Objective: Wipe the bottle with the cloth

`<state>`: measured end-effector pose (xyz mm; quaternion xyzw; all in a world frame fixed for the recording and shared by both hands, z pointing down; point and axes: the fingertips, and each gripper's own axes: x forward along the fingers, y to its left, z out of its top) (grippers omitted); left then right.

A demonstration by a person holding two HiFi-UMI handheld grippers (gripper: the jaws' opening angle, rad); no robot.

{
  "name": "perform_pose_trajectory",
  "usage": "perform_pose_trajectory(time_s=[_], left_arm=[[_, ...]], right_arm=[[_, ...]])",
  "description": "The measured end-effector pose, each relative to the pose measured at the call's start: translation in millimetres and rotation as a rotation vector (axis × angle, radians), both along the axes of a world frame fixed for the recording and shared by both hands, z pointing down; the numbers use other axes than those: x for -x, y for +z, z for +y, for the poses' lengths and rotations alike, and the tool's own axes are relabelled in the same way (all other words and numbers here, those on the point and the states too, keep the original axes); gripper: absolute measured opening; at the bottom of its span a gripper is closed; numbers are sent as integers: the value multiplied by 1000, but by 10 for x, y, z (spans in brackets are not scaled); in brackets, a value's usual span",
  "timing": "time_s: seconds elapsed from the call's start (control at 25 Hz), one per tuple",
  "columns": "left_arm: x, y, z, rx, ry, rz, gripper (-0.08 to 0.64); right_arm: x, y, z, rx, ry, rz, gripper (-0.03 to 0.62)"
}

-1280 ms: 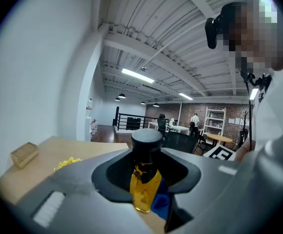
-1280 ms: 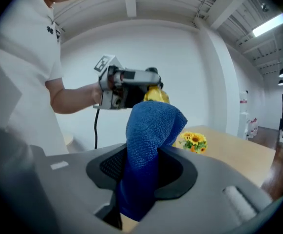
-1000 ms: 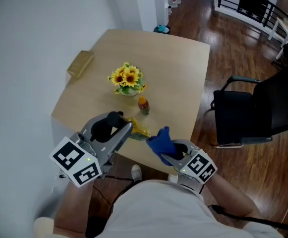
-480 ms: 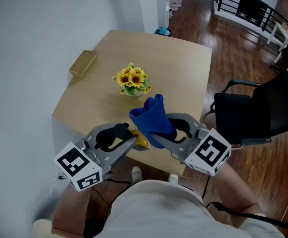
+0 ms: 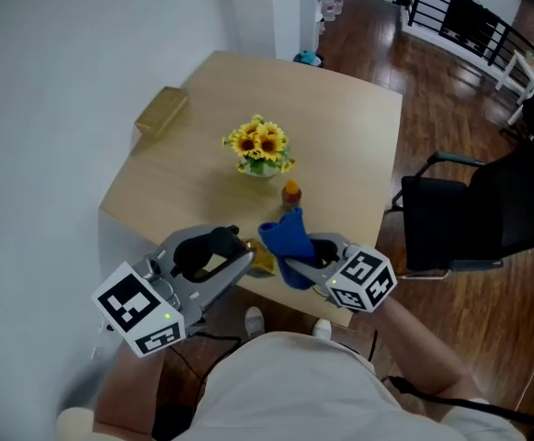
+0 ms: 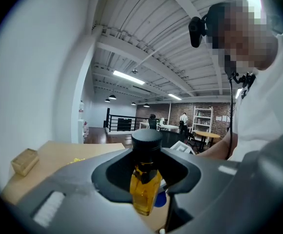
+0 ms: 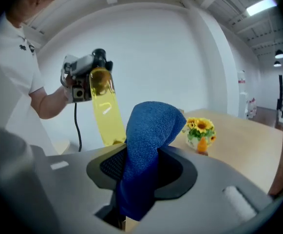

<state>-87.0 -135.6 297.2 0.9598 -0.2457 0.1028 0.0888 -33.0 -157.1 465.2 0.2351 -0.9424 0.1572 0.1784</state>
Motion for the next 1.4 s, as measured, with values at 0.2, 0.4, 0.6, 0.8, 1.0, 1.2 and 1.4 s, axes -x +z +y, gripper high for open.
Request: perform_pose_trajectory(time_s=[0.2, 0.4, 0.6, 0.8, 1.0, 1.2, 1.4], left_arm=[[136, -36, -82, -14, 10, 7, 155], [286, 32, -225, -19, -5, 3, 153], [436, 130, -443, -31, -16, -11, 153], [553, 385, -712, -19, -17, -36, 155], [626, 866, -1092, -7, -34, -72, 155], [613, 1546, -1536, -19, -55, -125, 155], [658, 2231, -1980, -2, -129, -176, 155]], right_arm=[[224, 377, 105, 153, 7, -18, 158], [522, 361, 287, 186, -38, -33, 158], [631, 428, 435, 208, -44, -15, 158], [610, 321, 563, 190, -6, -25, 158], [233, 276, 643, 188, 173, -21, 158], [-246, 212, 760, 197, 398, -10, 158], [-551, 97, 939, 188, 577, 18, 158]])
